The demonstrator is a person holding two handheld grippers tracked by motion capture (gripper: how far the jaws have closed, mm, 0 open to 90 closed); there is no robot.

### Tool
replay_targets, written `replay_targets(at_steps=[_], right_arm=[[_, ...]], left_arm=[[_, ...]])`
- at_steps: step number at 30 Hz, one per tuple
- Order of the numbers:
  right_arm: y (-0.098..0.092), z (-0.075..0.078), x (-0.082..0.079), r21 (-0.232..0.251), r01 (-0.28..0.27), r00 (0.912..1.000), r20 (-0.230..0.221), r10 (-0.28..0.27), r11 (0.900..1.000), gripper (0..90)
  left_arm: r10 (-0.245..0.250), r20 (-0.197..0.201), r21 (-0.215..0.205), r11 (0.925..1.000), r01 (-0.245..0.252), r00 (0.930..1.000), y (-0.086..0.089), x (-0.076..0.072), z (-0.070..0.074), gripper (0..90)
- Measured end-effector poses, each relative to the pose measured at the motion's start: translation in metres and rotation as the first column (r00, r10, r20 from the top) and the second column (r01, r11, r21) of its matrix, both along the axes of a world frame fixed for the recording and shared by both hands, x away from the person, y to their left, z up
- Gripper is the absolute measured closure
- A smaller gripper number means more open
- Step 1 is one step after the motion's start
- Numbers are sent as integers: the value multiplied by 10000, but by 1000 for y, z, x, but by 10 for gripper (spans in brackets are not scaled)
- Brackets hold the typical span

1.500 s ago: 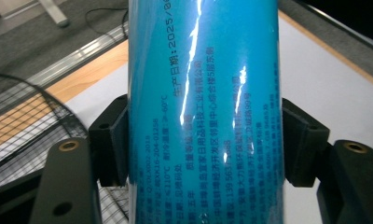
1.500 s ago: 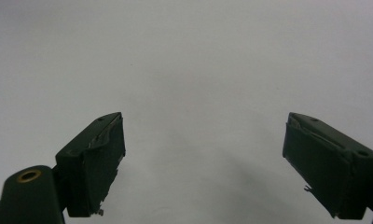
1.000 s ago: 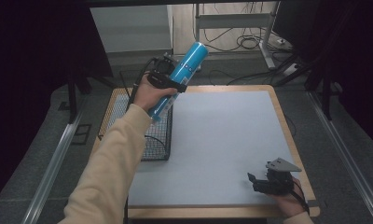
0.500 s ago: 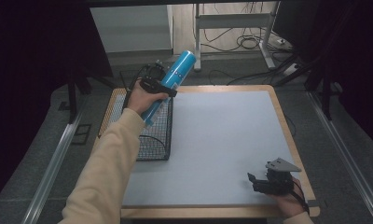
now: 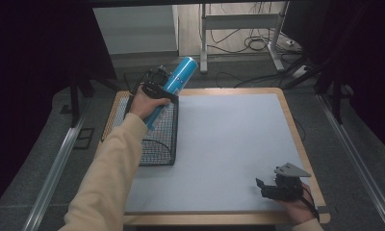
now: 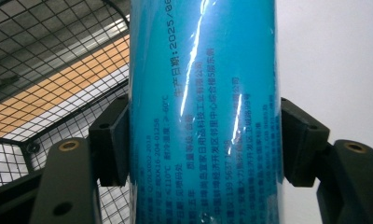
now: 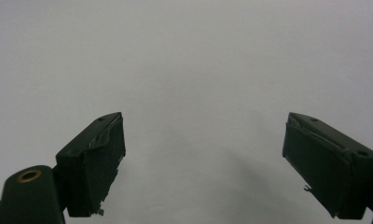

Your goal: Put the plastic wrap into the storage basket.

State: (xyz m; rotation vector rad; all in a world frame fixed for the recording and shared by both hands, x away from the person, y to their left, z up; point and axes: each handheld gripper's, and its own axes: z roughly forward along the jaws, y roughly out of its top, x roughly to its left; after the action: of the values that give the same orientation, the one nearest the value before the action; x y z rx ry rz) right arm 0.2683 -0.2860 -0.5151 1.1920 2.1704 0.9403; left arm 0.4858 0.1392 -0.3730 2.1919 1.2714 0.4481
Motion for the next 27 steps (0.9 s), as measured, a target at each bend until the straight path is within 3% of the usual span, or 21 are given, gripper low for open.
replay_targets(at_steps=[11, 23, 27], right_arm=[[0, -1, 1, 4, 28, 10000, -18, -28, 10000, 134], [1, -1, 1, 11, 34, 10000, -31, -34, 10000, 134], [0, -1, 1, 7, 37, 10000, -14, -37, 10000, 134]], left_arm=[[234, -211, 316, 9992, -227, 9995, 8, 10, -19, 318], [415, -442, 940, 9949, -372, 9982, 11, 17, -35, 318], [454, -539, 952, 9947, -402, 9975, 12, 18, -38, 318]])
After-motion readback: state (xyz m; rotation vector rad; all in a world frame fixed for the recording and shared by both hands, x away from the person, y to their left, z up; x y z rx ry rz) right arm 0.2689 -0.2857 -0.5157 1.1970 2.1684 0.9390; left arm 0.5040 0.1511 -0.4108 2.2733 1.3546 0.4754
